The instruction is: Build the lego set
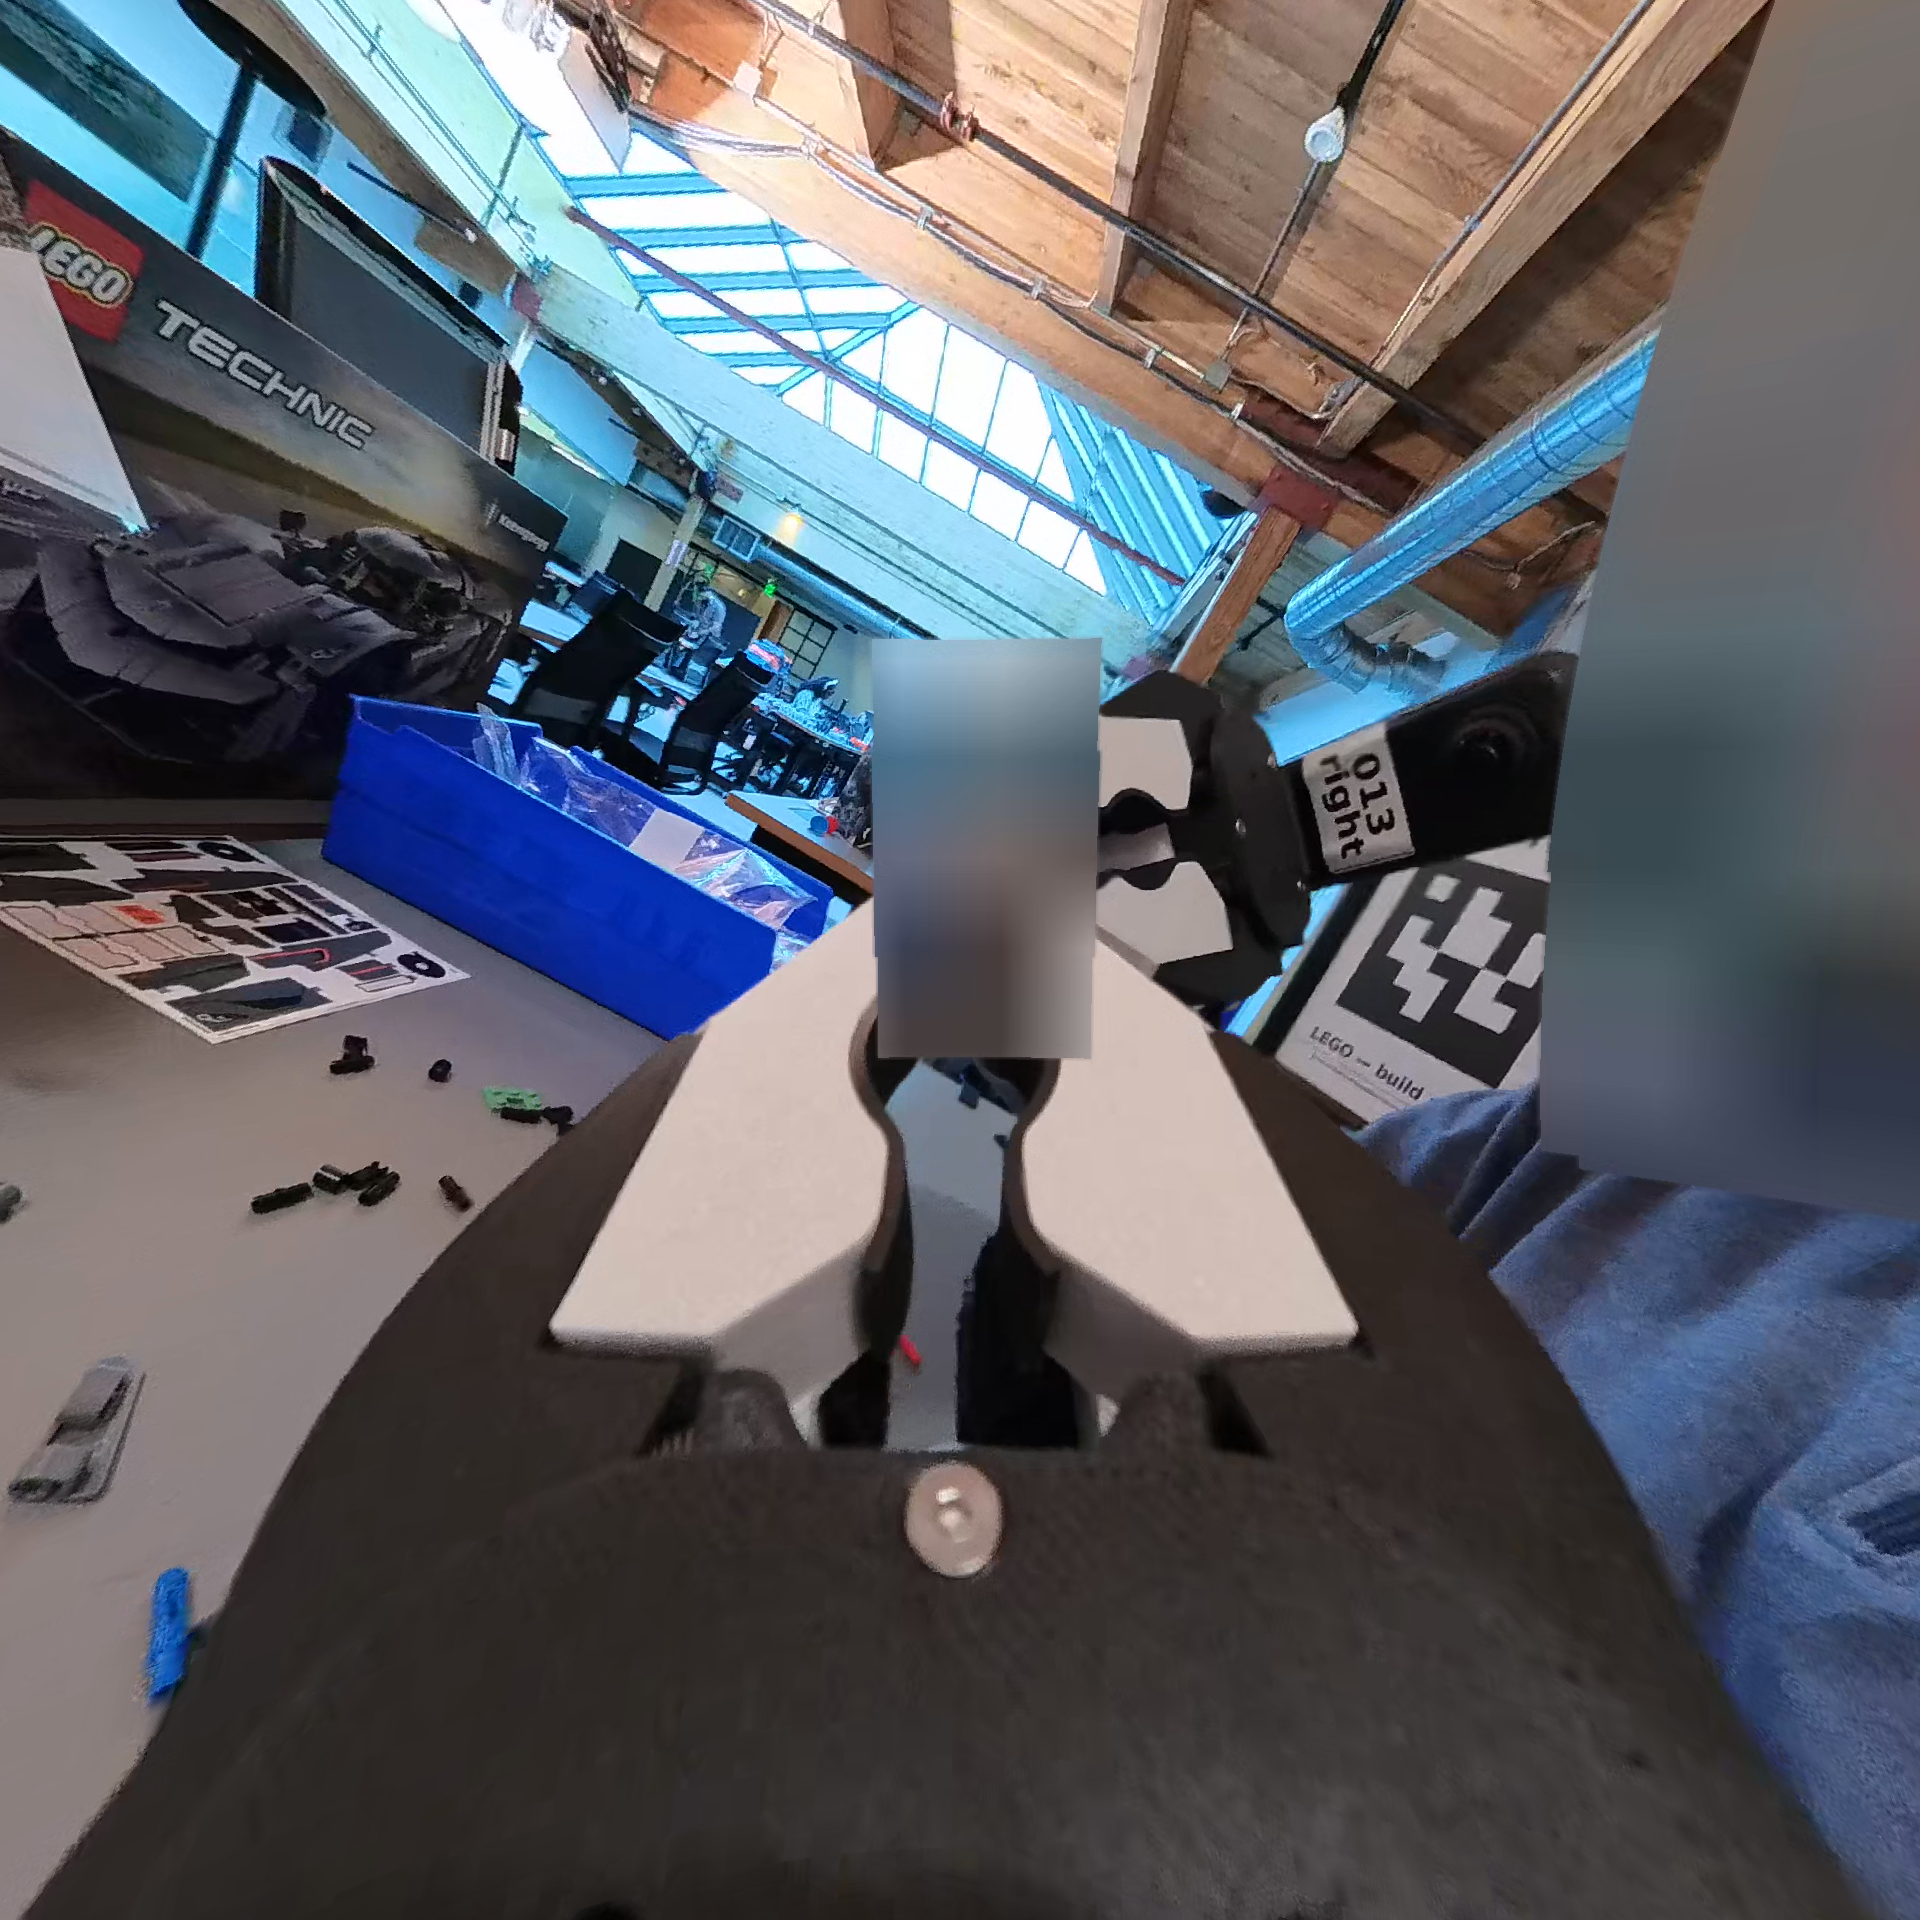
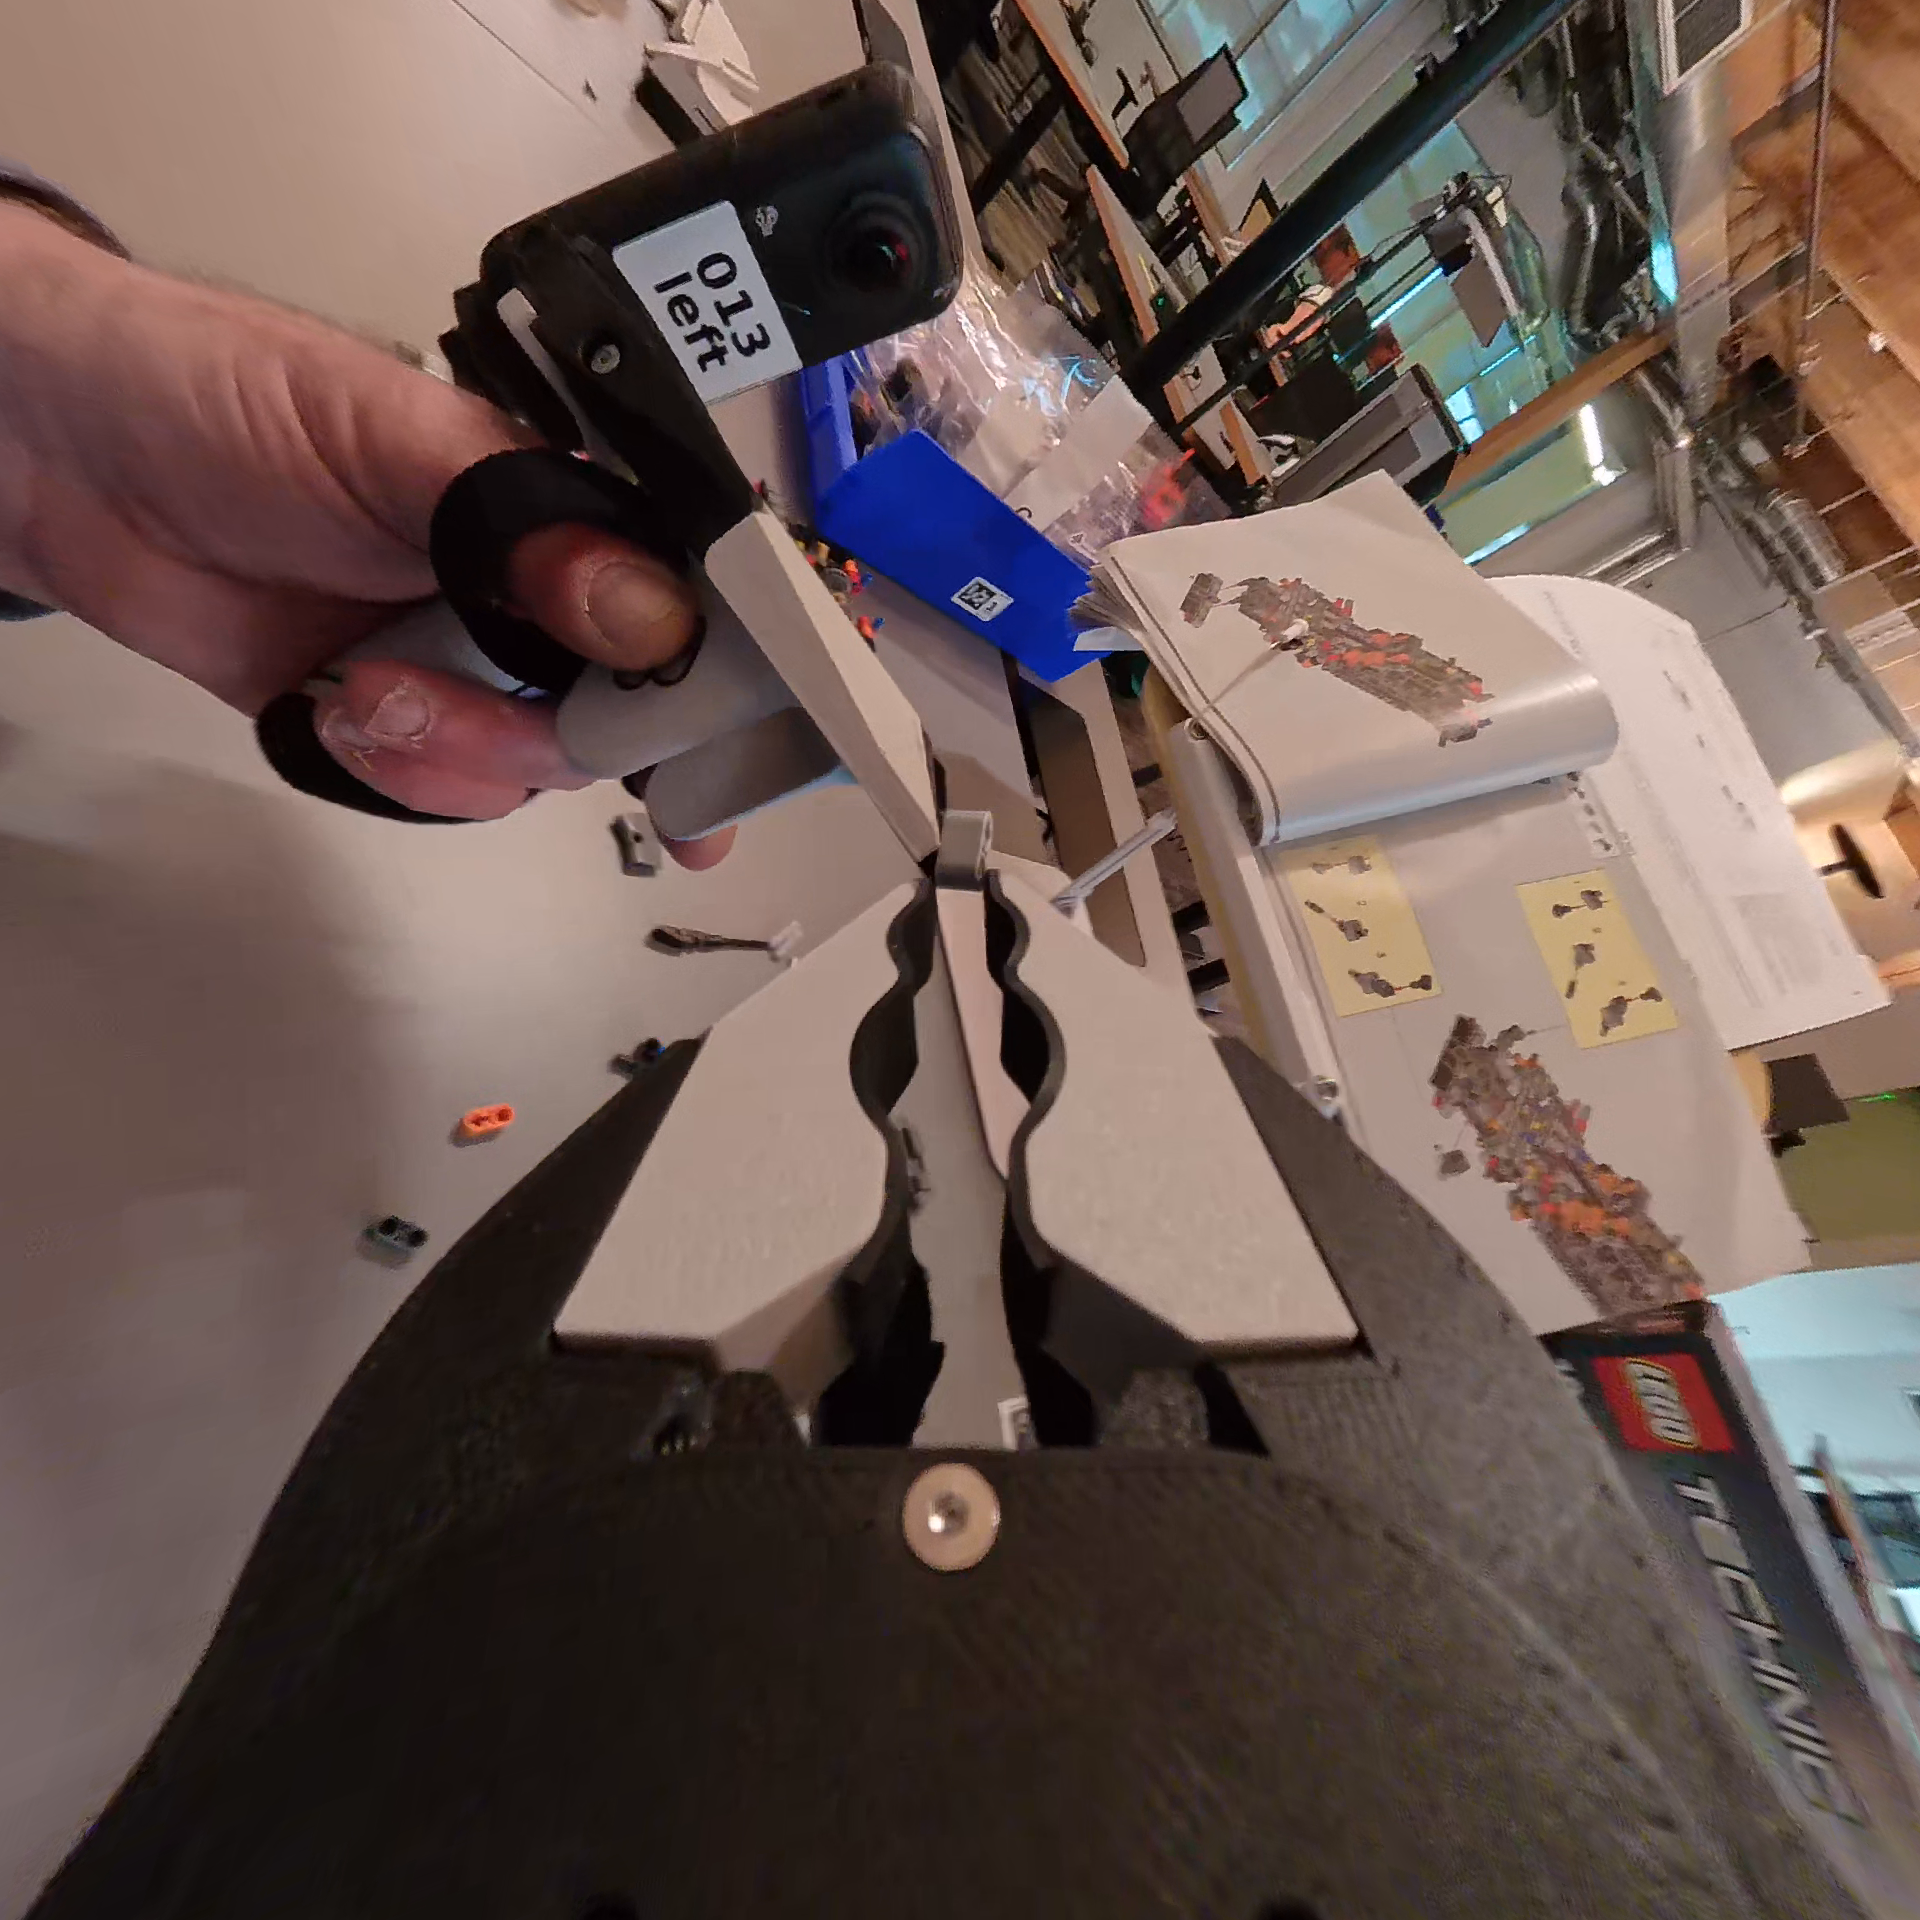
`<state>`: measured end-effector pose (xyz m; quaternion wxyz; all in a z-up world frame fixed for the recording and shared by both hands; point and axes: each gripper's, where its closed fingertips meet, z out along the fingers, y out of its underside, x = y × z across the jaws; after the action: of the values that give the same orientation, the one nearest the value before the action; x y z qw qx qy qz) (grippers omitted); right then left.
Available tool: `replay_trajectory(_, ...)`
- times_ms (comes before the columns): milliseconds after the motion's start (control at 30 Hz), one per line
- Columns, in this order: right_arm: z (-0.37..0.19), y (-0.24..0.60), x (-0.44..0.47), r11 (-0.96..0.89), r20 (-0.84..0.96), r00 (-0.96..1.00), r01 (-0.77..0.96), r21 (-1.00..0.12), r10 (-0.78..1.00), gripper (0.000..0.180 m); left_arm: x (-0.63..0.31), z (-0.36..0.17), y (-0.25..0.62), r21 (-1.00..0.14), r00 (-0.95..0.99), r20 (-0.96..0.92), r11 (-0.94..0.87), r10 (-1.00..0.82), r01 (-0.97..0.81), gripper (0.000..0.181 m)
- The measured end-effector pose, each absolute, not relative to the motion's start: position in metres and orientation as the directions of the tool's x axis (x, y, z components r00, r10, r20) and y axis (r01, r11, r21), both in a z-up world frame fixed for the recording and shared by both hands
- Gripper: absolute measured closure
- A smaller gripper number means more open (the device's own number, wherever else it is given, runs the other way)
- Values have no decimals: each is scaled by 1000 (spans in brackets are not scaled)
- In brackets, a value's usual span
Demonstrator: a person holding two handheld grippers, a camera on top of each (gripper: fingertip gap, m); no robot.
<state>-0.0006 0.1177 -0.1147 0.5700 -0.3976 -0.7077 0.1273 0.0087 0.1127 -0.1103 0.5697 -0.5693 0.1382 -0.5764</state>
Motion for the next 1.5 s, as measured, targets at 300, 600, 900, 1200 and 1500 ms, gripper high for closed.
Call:
replay_trajectory(300,-196,112,44,284,247,-145,581,-763,958,170,-17,-168,93,-918,531,381,-379,-757,119,176)
replay_trajectory(600,-259,145,72,107,113,-35,679,-726,993,168,-34,-258,55,-826,673,222,-502,-706,-255,175)
replay_trajectory(900,-281,221,52,95,169,13,780,-619,986,164,-45,-271,47,-815,694,266,-541,-669,-209,175)
replay_trajectory(1200,-314,244,98,-150,121,254,826,-543,960,162,-46,-278,52,-811,682,290,-551,-671,-198,175)
replay_trajectory(1500,-316,255,94,151,199,-54,846,-512,978,165,-41,-281,55,-812,663,289,-544,-690,-212,175)
